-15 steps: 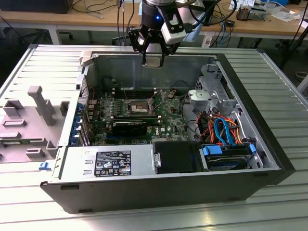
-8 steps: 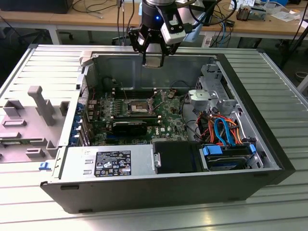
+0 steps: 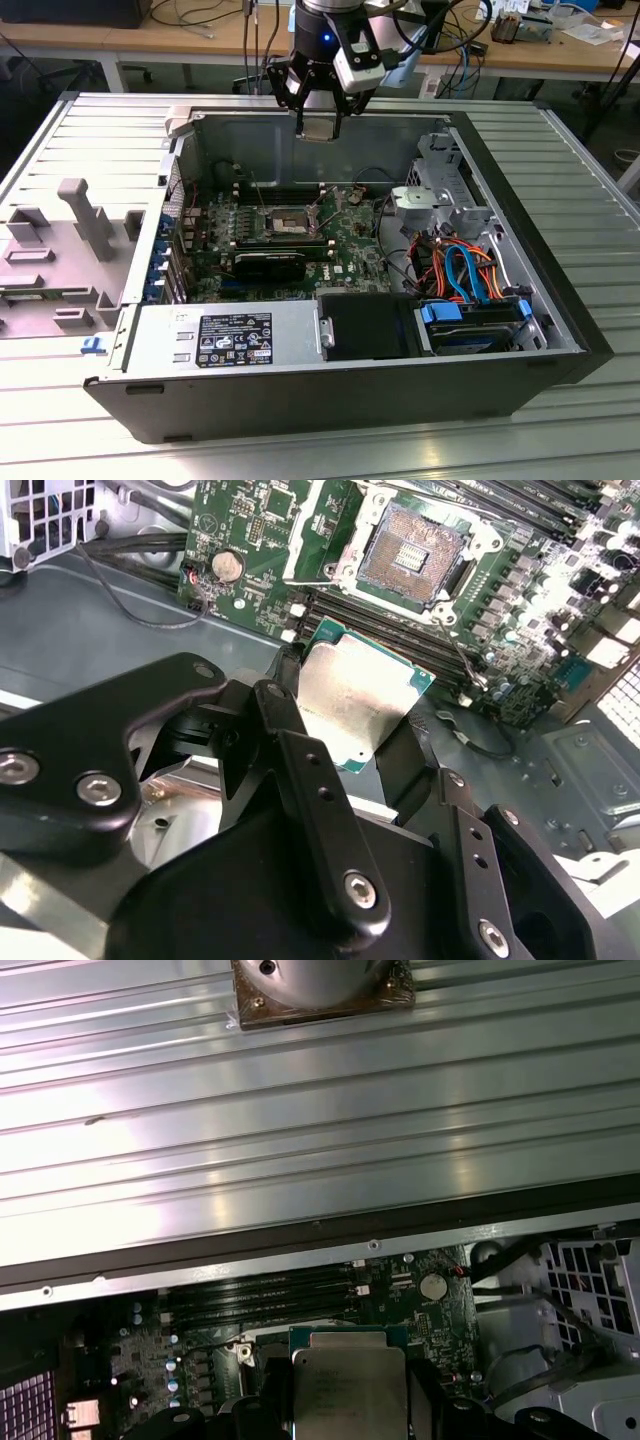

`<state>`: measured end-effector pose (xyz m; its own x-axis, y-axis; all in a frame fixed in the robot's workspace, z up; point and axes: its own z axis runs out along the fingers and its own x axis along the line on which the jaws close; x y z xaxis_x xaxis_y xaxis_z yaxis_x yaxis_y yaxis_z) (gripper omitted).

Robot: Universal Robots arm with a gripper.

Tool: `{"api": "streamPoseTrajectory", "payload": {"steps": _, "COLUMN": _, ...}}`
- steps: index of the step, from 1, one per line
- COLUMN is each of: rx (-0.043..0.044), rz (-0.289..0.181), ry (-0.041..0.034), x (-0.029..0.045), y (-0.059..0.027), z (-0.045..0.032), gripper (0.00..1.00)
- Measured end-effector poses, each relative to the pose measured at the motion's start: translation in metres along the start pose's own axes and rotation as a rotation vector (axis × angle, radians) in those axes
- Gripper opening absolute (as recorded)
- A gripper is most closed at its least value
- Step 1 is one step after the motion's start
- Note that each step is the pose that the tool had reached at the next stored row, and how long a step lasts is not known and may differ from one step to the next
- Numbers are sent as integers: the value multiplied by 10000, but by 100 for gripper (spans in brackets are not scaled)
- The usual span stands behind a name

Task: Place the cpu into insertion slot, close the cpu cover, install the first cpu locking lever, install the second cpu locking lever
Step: 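Place the cpu into insertion slot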

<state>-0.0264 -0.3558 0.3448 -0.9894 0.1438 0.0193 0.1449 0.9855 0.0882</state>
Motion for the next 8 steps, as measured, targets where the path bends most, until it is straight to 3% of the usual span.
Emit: {"api": "streamPoseTrajectory", "payload": {"steps": 8, "rx": -2, "rz": 93, "ry": -8, "x": 0, "y": -1, "z": 6, "gripper": 55}}
